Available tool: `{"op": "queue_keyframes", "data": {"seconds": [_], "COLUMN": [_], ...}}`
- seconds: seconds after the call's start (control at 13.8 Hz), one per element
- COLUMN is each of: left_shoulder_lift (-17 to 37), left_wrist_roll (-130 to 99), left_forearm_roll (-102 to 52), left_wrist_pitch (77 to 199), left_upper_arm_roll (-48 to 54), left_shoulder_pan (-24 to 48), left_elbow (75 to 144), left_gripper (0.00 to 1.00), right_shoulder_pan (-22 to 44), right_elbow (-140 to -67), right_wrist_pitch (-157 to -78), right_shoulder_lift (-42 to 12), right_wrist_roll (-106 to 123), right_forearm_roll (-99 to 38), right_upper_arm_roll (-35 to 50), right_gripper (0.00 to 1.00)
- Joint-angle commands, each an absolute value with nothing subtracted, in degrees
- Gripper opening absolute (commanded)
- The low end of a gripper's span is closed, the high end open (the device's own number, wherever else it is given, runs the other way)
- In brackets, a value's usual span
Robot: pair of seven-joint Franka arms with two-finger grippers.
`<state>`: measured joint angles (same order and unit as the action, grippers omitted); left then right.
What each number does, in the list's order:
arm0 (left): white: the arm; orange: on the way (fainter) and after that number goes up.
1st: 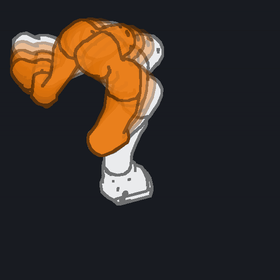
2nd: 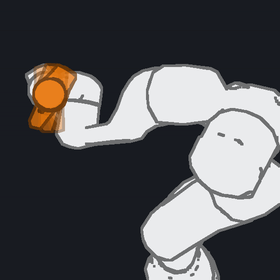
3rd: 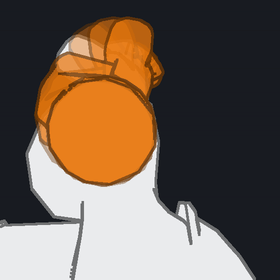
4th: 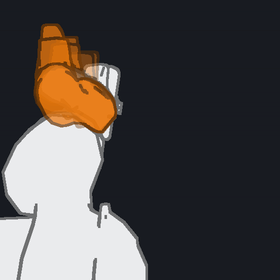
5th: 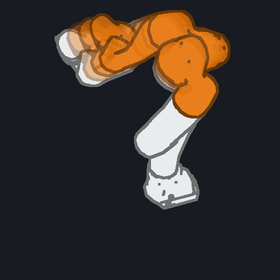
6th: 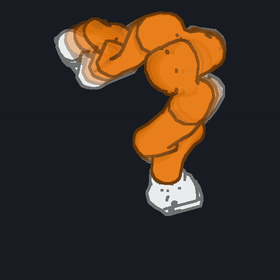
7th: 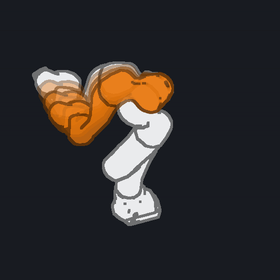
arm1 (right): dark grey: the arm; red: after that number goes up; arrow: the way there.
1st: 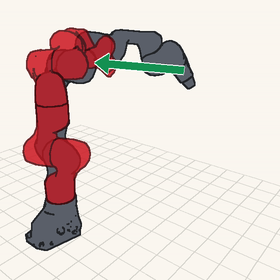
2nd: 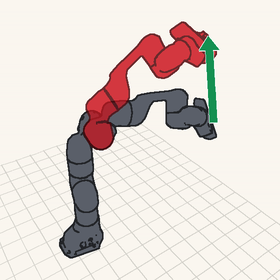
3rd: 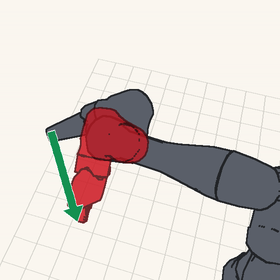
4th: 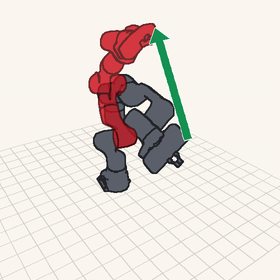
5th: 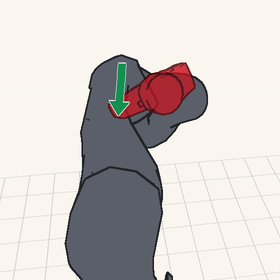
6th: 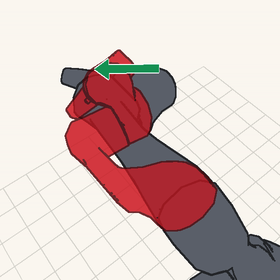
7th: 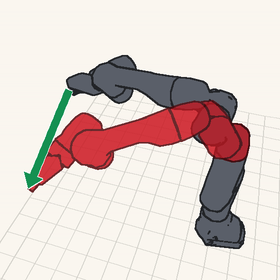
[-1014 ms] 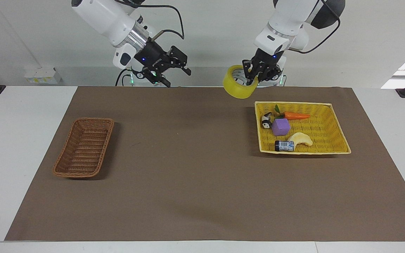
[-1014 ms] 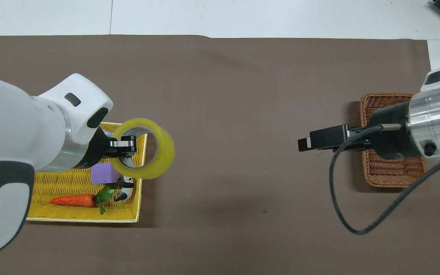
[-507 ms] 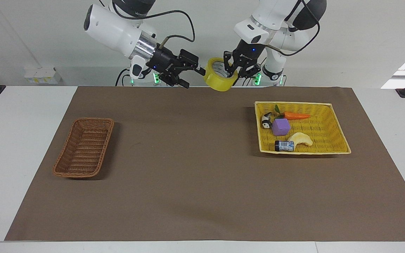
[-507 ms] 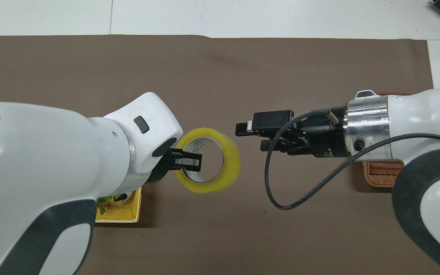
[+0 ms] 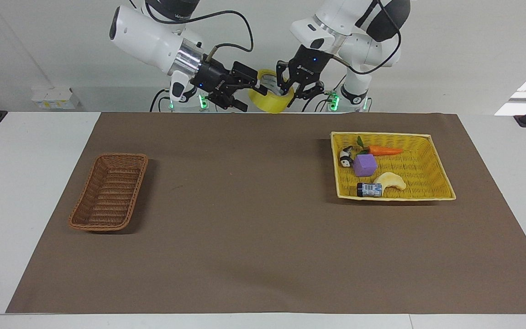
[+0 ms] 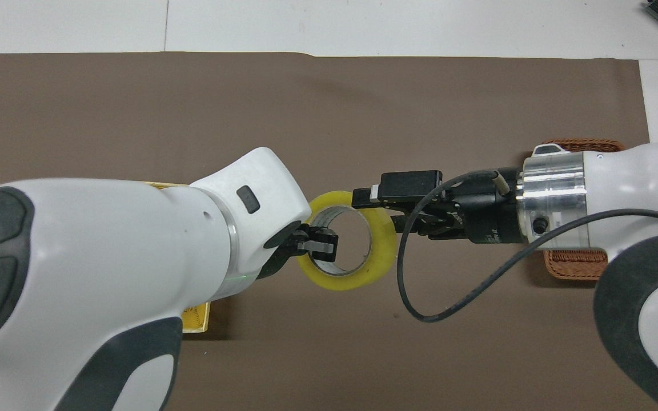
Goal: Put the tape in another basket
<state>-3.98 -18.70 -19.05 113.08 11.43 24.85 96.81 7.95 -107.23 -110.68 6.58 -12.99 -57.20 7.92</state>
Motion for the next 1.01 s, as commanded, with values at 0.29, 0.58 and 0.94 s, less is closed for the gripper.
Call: {"op": "queue_keyframes", "data": {"seconds": [0.29, 0.58, 0.94], "left_shoulder_lift": [-3.78, -3.78, -4.83], "left_wrist_roll": [-30.49, -30.85, -34.08], "left_forearm_roll": [-20.04, -20.04, -20.04], "left_wrist_pitch": [118.74, 117.95, 119.36], "left_upper_arm_roll": [10.55, 10.55, 10.37], "left_shoulder_pan": [27.25, 26.81, 26.1], "left_elbow": [97.38, 97.82, 98.17], "left_gripper": [0.0, 0.0, 1.0], "right_shoulder_pan": [7.03, 6.77, 6.5], "right_elbow": [-108.64, -108.28, -107.84], "right_wrist_pitch": [-105.12, -103.89, -103.54], "right_shoulder_lift": [8.53, 8.53, 8.53], "right_wrist_roll": [-11.6, -12.57, -13.19], "right_forearm_roll": [-53.45, -53.26, -52.03], "right_upper_arm_roll": [7.91, 7.38, 4.75], "right_gripper": [0.35, 0.0, 0.0]}}
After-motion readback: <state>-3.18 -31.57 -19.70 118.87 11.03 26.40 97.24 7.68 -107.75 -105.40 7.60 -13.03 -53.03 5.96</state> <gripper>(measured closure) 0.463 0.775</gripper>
